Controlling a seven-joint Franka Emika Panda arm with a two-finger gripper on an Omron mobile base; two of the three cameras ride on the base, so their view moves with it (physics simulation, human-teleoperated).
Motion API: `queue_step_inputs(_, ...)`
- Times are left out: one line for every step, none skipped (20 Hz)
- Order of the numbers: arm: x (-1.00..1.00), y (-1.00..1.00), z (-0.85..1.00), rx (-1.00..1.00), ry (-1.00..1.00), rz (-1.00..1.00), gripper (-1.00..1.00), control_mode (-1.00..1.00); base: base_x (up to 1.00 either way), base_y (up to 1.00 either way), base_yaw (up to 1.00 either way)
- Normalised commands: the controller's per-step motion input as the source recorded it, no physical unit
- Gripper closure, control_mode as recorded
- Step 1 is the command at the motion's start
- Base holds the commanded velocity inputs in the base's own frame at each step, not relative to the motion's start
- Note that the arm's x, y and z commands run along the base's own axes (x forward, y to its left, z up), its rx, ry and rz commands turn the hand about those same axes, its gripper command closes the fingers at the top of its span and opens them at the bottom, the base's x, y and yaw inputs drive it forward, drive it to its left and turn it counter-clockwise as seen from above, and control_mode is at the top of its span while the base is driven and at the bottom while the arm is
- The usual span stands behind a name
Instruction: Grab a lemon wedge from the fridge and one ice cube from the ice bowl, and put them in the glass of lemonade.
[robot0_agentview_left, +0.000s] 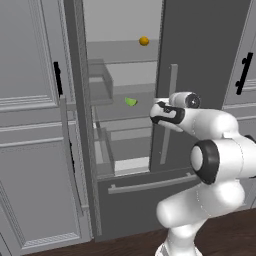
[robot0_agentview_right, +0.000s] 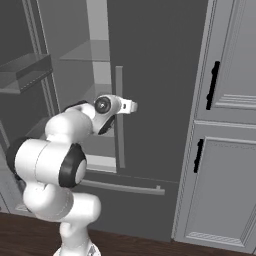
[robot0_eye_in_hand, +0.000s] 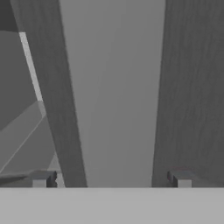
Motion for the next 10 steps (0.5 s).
queue_step_inputs(0.81, -0.05, -0.28, 0.0, 0.0, 0.0, 1.0, -1.0, 0.0, 0.0, 0.0)
queue_step_inputs(0.81, 0.0, -0.03, 0.0, 0.03, 0.0, 1.0, -1.0, 0.0, 0.0, 0.0)
queue_step_inputs(0.83, 0.0, 0.0, 0.0, 0.16, 0.0, 1.0, -1.0, 0.0, 0.0, 0.0)
queue_step_inputs(0.74, 0.0, 0.0, 0.0, 0.21, 0.0, 1.0, -1.0, 0.0, 0.0, 0.0)
queue_step_inputs(0.54, 0.0, 0.0, 0.0, 0.2, 0.0, 1.0, -1.0, 0.0, 0.0, 0.0)
queue_step_inputs(0.0, -0.24, 0.0, 0.01, 0.21, 0.0, 1.0, -1.0, 0.0, 0.0, 0.0)
queue_step_inputs(-0.2, -0.41, 0.0, 0.03, 0.27, 0.0, 1.0, -1.0, 0.0, 0.0, 0.0)
queue_step_inputs(-0.6, -0.54, 0.1, 0.05, 0.24, 0.0, 1.0, -1.0, 0.0, 0.0, 0.0)
queue_step_inputs(-0.84, -0.64, 0.21, 0.07, 0.2, 0.0, 1.0, -1.0, 0.0, 0.0, 0.0)
queue_step_inputs(-0.99, -0.71, 0.24, 0.09, 0.17, 0.0, 1.0, -1.0, 0.0, 0.0, 0.0)
